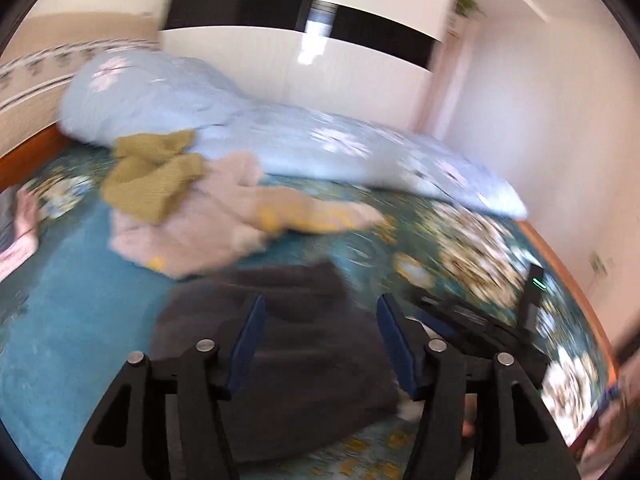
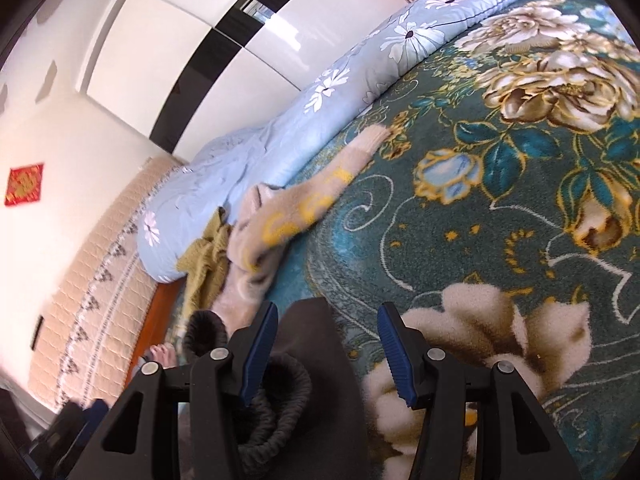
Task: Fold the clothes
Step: 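Grasp the elastic waistband with the right tool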
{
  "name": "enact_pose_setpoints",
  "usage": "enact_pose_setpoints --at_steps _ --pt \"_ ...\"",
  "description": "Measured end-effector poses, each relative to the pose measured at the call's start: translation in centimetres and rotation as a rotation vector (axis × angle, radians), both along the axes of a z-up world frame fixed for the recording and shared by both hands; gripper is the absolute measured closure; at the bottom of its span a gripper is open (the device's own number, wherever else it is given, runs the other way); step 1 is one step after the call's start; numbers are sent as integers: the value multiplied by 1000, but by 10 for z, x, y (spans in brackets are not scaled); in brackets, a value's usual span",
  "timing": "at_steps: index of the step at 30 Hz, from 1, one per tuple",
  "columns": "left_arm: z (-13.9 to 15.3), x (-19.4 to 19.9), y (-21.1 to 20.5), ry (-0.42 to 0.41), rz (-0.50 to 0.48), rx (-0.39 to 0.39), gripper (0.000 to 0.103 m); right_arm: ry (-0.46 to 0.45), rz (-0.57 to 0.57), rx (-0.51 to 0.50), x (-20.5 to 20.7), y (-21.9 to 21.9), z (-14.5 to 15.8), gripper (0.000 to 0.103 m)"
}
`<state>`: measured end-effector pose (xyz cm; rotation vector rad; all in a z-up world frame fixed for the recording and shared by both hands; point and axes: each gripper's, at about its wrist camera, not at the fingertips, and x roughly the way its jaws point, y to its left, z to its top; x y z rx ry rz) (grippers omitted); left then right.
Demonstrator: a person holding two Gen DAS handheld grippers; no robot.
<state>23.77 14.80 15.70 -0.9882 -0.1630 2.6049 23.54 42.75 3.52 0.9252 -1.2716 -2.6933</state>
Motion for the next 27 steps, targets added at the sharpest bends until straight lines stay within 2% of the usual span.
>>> enact_pose_setpoints --at_steps 2,4,5,7,9,11,14,16,19,22,25,27 --pt "-14 -16 -38 -34 162 -6 42 31 18 -25 1 -1 3 48" --pt "-41 -27 -73 -104 292 1 42 72 81 -51 -1 -8 8 45" --pt "-55 -29 -84 -145 328 -1 42 80 112 -59 -3 -12 9 41" --pt "-83 -29 -98 -224 357 -6 42 79 200 -48 -7 -26 14 41" --pt "-102 -24 -96 -259 335 -11 42 84 270 31 -9 -46 20 41" --pt "-106 -16 -89 -222 333 -53 42 88 339 112 -11 -66 26 41" --pt "-108 -14 -87 -200 319 -78 42 45 366 283 -10 -88 28 39" --pt "-109 -15 -92 -209 309 -52 42 13 377 294 -10 -91 26 39" --pt "-114 -12 -98 -211 299 -37 42 70 410 244 -5 -89 34 39" --pt "-116 -10 -96 -207 296 -53 42 118 416 278 -4 -91 43 39" --pt "-116 -10 -96 -209 285 -59 42 62 463 242 -17 -96 39 39" --pt "-116 -10 -97 -214 274 -55 42 -8 474 239 -31 -98 36 39"
